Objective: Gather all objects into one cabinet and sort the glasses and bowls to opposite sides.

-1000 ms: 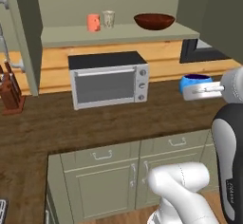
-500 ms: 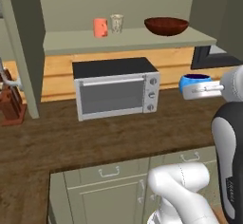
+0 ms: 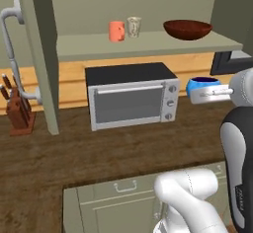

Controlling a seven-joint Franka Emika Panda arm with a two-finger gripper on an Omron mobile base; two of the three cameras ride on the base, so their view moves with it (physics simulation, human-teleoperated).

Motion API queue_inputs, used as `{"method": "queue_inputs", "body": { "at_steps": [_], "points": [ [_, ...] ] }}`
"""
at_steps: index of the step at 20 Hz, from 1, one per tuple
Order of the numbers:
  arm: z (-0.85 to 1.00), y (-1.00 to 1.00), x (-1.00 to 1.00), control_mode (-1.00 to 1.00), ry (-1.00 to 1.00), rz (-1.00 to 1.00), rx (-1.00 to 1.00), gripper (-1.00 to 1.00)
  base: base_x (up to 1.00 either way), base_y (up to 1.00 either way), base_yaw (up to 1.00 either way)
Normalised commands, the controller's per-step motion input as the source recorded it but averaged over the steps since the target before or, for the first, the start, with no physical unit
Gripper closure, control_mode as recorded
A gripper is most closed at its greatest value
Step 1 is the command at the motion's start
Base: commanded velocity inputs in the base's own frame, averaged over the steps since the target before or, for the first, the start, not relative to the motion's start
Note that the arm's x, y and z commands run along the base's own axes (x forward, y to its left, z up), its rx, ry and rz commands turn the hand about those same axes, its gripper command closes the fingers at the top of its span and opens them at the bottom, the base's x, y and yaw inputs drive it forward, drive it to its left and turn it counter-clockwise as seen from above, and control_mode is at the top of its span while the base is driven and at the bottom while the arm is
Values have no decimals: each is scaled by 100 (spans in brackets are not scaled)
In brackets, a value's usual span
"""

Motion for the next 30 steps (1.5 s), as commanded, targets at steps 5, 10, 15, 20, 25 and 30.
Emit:
{"method": "queue_inputs", "body": {
  "at_steps": [5, 10, 15, 20, 25, 30],
  "points": [
    [0, 0, 0, 100, 0, 0, 0, 100, 36, 24, 0],
    [0, 0, 0, 100, 0, 0, 0, 100, 40, 7, 0],
    [8, 0, -3, -100, -2, -1, 0, 100, 7, 0, 0],
    [69, 0, -27, -100, -10, -1, 0, 100, 0, 0, 0],
    [64, 13, 1, -100, -8, 2, 0, 100, 0, 0, 0],
    [8, 55, 63, -100, 1, 7, 0, 100, 0, 0, 0]
  ]
}}
